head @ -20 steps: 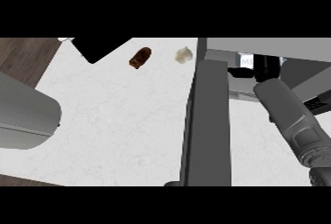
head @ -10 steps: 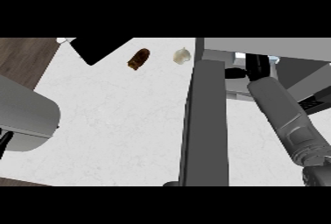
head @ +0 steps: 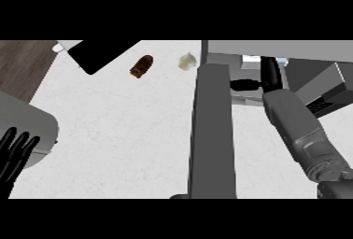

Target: Pick up the milk, place it into the microwave and close the microwave

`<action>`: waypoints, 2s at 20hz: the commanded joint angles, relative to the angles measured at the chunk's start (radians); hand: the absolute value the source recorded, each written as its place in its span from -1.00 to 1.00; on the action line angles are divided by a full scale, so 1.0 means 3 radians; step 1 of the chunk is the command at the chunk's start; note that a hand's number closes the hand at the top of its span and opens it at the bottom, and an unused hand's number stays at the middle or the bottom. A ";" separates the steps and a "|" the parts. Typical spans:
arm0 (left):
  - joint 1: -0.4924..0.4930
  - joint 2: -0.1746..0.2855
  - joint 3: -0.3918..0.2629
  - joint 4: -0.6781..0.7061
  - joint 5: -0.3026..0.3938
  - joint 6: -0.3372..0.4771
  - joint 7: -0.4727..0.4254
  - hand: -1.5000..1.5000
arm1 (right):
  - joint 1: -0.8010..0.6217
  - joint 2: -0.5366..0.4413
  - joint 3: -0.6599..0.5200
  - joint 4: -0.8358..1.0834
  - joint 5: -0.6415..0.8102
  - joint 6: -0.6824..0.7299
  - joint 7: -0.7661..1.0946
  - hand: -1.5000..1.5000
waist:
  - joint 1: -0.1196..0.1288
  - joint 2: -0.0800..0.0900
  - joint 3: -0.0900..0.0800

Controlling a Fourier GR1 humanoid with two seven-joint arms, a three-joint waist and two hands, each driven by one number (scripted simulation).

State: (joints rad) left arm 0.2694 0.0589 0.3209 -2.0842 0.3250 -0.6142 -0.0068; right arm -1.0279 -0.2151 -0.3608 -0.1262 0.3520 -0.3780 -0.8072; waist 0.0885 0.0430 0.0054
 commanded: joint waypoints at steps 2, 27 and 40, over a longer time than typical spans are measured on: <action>0.0078 -0.0088 -0.0206 -0.0030 -0.0121 -0.0094 -0.0008 -1.00 | 0.0211 0.0006 -0.0169 0.0019 -0.0196 0.0462 -0.0231 -1.00 | -0.0071 -0.0045 -0.0005; -0.0561 -0.0196 -0.1701 0.0170 -0.0910 0.0740 0.0444 1.00 | 0.1767 0.0185 0.0012 -0.0723 -0.0499 0.1782 -0.0724 -1.00 | -0.0375 -0.0168 -0.0021; -0.1576 -0.0196 -0.2550 0.1781 -0.1496 0.1440 -0.0011 1.00 | 0.2940 0.0046 0.0263 -0.2103 -0.0731 0.2218 -0.0522 -1.00 | -0.0484 -0.0158 -0.0028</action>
State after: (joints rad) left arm -0.0984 0.0012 -0.3816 -1.7071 -0.0873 -0.2467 -0.0024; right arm -0.2341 -0.1879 -0.3020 -0.6486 0.1514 0.2028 -0.9561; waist -0.0387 -0.0058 -0.0021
